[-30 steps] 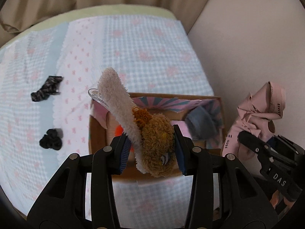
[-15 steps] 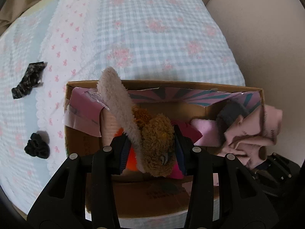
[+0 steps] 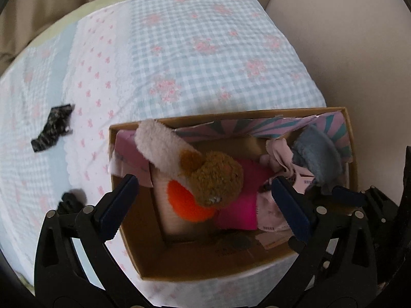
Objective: Organize soft objects
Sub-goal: 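Lift both tools from the box and move toward the black items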
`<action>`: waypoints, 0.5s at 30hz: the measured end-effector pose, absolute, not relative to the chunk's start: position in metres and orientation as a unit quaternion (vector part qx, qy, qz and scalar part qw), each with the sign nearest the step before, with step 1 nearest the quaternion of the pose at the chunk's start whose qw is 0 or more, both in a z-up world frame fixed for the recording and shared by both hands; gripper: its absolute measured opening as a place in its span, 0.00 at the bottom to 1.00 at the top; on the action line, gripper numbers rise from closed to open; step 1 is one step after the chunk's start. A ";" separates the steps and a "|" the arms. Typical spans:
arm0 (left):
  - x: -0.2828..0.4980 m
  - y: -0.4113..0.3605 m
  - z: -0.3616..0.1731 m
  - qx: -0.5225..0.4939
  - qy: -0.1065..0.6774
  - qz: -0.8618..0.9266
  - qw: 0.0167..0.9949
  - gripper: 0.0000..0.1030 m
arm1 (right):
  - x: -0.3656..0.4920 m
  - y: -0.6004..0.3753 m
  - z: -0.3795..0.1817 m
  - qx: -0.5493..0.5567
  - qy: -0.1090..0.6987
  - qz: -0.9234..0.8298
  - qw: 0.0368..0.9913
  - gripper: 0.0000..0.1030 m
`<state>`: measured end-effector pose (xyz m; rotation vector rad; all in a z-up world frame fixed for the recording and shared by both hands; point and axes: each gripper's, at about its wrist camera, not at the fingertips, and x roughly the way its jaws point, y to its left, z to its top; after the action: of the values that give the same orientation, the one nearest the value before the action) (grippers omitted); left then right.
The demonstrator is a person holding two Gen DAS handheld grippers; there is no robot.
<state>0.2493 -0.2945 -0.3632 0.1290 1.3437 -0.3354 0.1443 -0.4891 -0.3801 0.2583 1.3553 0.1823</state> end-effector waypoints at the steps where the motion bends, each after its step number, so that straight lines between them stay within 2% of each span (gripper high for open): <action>1: 0.248 -0.292 -0.361 0.050 0.620 -0.154 0.768 1.00 | 0.143 -0.490 -0.377 0.121 0.622 0.081 0.770 1.00; 7: 0.235 -0.283 -0.339 0.030 0.608 -0.155 0.778 1.00 | 0.137 -0.491 -0.344 0.097 0.602 0.068 0.790 1.00; 15: 0.197 -0.255 -0.275 0.017 0.570 -0.167 0.804 1.00 | 0.118 -0.477 -0.277 0.080 0.558 0.058 0.824 1.00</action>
<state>0.1972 -0.2551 -0.2754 0.0362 1.2203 -0.3571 0.1179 -0.4772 -0.2770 0.1698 1.1858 0.1229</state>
